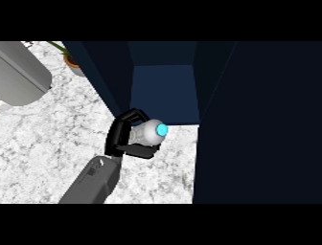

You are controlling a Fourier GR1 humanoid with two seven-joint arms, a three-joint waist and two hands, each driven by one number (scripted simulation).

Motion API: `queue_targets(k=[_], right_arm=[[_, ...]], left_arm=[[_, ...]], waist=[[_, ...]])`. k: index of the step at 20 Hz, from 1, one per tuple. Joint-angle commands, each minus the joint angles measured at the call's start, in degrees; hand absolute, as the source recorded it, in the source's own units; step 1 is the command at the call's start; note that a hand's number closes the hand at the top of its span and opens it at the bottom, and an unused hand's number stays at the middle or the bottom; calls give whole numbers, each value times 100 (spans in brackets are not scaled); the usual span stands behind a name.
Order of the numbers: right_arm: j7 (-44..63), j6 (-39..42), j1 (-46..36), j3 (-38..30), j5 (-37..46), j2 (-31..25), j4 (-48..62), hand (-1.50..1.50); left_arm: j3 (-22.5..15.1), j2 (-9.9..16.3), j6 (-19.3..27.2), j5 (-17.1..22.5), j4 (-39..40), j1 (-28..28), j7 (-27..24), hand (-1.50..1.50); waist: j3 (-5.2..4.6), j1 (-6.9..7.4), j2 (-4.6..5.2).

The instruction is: Pick up the bottled water, place it into the cabinet and close the cabinet

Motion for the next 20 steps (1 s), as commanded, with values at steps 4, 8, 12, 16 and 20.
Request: queue_targets(k=[4,8,12,16,20], right_arm=[[81,62,142,-337,-362,-223,-641,-150],[-123,152,367,-367,-331,-318,-674,-150],[-216,261,306,-551,-569,-317,-590,-150],[-355,225,213,-323,-342,-156,-241,-150],[-309,381,559,-556,-560,-400,-754,-150]], left_arm=[[-994,-15,1442,891,-336,-928,918,150],[-614,-16,1516,1073,551,-1913,1197,150],[-780,-16,1704,1500,1061,-2310,1185,150],[-456,-16,1809,1737,1720,-2783,1113,150],[-291,-16,2359,1445,2253,-3121,1159,150]], waist=[[-2,-57,30],[-4,-134,57],[-5,-190,93],[-7,-261,131],[-6,-233,128]])
